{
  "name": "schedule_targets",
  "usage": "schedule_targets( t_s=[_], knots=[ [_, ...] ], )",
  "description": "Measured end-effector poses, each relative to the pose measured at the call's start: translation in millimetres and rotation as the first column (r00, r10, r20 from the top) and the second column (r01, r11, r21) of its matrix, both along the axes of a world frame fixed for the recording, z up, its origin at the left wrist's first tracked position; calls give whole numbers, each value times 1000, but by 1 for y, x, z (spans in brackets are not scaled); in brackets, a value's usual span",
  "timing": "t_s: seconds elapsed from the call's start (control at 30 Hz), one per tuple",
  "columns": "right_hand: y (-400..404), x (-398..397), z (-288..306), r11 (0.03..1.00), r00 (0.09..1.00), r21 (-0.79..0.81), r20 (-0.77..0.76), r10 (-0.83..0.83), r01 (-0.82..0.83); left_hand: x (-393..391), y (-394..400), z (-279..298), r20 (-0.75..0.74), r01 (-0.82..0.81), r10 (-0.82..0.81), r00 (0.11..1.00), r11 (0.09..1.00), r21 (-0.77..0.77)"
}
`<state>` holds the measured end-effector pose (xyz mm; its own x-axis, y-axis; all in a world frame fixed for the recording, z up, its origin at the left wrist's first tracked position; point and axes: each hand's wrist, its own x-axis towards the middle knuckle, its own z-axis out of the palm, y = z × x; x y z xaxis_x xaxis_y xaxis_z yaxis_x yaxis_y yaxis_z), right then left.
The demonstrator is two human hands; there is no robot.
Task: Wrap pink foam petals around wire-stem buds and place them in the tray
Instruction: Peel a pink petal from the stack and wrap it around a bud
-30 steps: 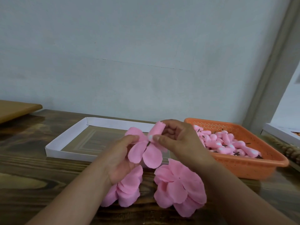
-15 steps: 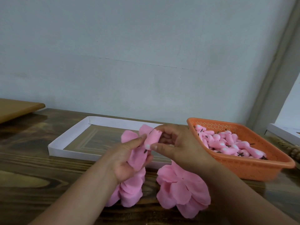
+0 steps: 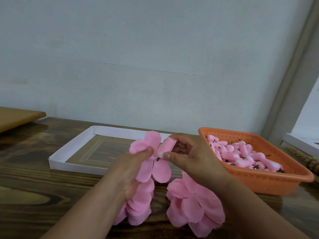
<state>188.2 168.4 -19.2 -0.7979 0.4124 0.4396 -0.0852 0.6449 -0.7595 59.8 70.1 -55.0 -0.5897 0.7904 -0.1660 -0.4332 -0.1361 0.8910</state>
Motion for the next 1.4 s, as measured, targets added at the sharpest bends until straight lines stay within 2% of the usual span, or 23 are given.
schedule_targets(
  t_s=[0.17,0.27,0.4,0.5,0.67,0.8,1.0,1.2,1.3,1.4],
  knots=[
    [2,-2,0,993,992,-56,-70,-106,102,3,0,2,78,44,-46,996,999,28],
    [3,-4,0,991,989,-66,-84,-124,119,1,2,-1,-25,-85,85,996,996,5],
    [4,-2,-1,987,976,-61,-147,-158,151,-1,1,-1,-43,-35,36,998,999,8],
    [1,-2,-2,990,974,-62,-181,-137,128,-2,1,-3,-102,-78,78,992,997,9],
    [-3,-3,-5,993,983,17,-141,-113,117,2,1,-6,-119,0,3,993,1000,21],
    [-7,-5,-9,978,985,129,-76,-152,161,7,0,-5,-111,-2,5,994,1000,22],
    [-12,-5,-12,912,970,339,-10,-244,233,7,-2,-6,-145,-30,28,989,999,-10],
    [-17,-8,-13,831,976,523,-6,-217,188,8,-3,-4,-225,-66,49,973,995,-71],
    [-15,-8,-17,818,978,541,-42,-206,196,10,-4,-4,-192,-48,36,981,997,-62],
    [-10,-9,-17,850,970,469,-78,-231,240,10,-5,-4,-185,-62,54,981,997,-38]
  ],
)
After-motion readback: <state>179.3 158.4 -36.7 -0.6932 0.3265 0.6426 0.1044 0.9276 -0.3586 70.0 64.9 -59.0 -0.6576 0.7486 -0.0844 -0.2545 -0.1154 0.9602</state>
